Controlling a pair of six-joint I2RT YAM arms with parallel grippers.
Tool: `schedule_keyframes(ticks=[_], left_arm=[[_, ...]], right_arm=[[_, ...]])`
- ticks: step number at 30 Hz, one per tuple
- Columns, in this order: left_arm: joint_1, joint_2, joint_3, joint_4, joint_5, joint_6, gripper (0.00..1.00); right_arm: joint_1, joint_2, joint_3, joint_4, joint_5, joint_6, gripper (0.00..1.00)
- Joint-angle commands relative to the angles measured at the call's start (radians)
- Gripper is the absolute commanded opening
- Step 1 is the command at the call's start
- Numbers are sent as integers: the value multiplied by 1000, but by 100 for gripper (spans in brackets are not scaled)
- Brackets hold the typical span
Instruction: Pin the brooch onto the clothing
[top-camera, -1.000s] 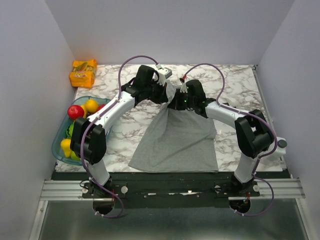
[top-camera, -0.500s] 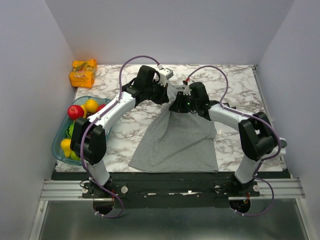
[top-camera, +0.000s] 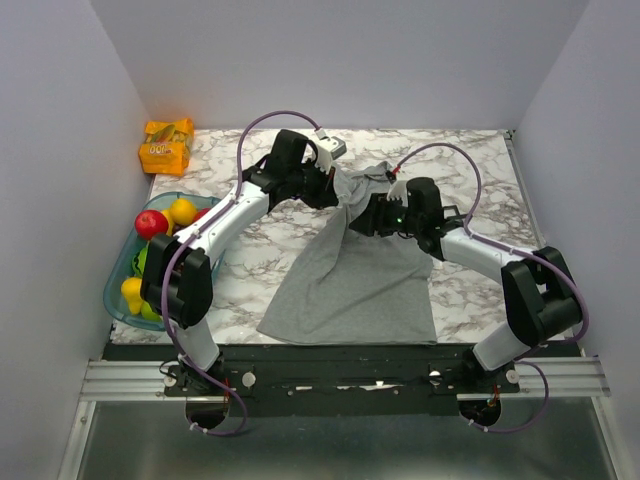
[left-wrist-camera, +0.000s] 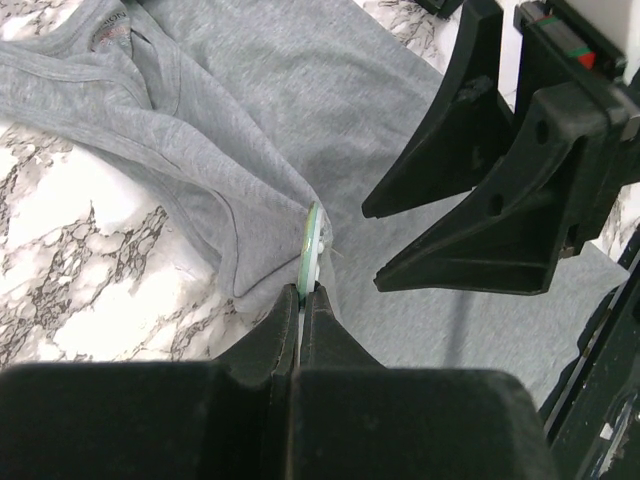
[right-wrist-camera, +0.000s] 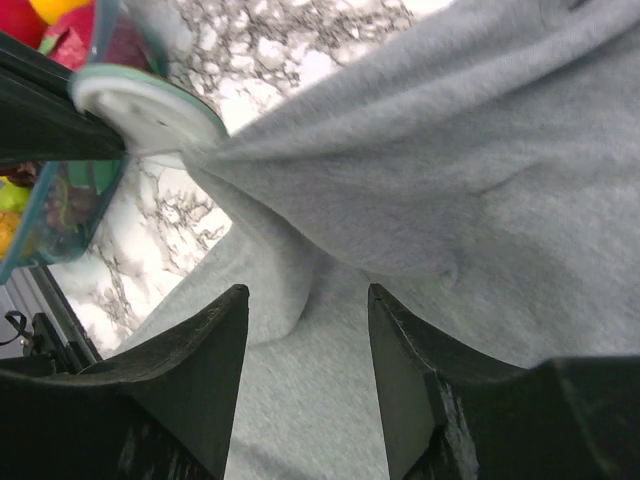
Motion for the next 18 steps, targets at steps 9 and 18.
schedule_keyframes(ticks=[9,18], left_arm=[[6,20,42,-33,108,20,0],[6,20,45,-38,126,20,0]], right_arm=[[-19,7,60,102,-47,-68,56],[-31,25,96,108,-71,-83,52]])
